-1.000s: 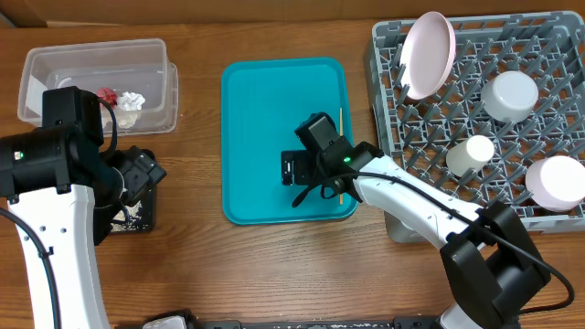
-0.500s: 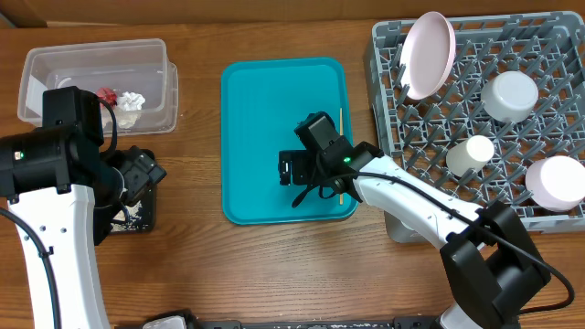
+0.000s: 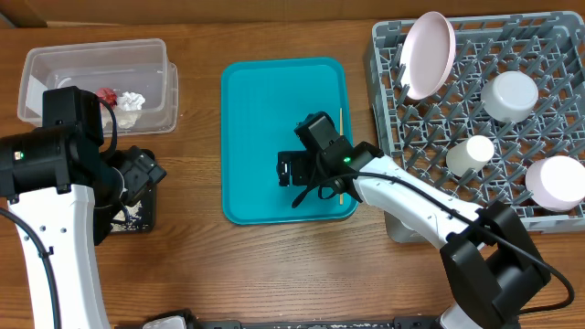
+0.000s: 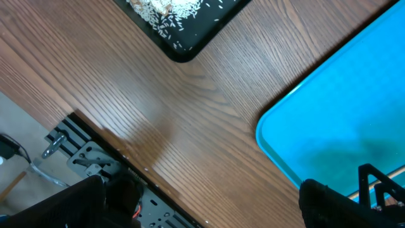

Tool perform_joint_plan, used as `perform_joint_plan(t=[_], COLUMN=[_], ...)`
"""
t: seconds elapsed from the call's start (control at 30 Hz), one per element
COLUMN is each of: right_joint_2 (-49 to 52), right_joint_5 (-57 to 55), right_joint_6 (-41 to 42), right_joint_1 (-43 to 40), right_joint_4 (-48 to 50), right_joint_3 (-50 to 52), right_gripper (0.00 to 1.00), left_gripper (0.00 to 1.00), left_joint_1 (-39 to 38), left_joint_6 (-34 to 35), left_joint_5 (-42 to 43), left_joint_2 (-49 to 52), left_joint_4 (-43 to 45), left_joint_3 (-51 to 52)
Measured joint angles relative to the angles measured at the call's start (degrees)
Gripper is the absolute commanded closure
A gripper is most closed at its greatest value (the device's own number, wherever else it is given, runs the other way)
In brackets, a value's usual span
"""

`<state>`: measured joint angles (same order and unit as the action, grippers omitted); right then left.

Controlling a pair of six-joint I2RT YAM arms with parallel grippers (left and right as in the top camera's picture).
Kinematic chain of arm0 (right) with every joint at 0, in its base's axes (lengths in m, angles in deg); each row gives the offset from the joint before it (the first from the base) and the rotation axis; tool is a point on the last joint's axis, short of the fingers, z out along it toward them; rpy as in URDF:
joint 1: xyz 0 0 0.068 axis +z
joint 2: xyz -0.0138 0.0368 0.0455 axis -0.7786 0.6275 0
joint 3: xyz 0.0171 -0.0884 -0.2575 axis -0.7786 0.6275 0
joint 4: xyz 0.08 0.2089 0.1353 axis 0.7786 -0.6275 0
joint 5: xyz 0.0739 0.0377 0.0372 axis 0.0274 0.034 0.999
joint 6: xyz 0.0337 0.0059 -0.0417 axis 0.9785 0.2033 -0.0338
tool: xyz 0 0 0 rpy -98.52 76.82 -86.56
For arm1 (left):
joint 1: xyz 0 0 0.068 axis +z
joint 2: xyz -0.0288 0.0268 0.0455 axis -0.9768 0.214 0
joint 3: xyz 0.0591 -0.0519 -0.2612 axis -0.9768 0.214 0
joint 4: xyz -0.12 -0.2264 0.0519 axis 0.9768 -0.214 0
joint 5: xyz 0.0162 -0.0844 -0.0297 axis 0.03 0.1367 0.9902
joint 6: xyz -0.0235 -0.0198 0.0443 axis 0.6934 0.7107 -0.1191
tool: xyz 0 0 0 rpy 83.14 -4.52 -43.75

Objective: Sort waste into correct bins and load items into the dishwasher
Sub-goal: 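Align the right gripper fingers around the wooden stick and close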

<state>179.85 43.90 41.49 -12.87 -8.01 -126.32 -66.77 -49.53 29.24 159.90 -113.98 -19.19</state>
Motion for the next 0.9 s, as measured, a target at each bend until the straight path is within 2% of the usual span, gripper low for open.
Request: perform_joint_plan(t=[0.9], right_joint_2=[0.0], right_joint_5=[-0.5], right_joint_6=[-1.1], right_joint_1=[0.0], right_joint_4=[-0.6], right_joint_3=[0.0], right_gripper=[0.0], left_gripper=[0.0], left_joint_1=[0.0], left_joint_6=[0.0], left_joint_5=[0.0], left_joint_2=[0.0], left_joint_4=[0.0], left_joint_3=[0.0])
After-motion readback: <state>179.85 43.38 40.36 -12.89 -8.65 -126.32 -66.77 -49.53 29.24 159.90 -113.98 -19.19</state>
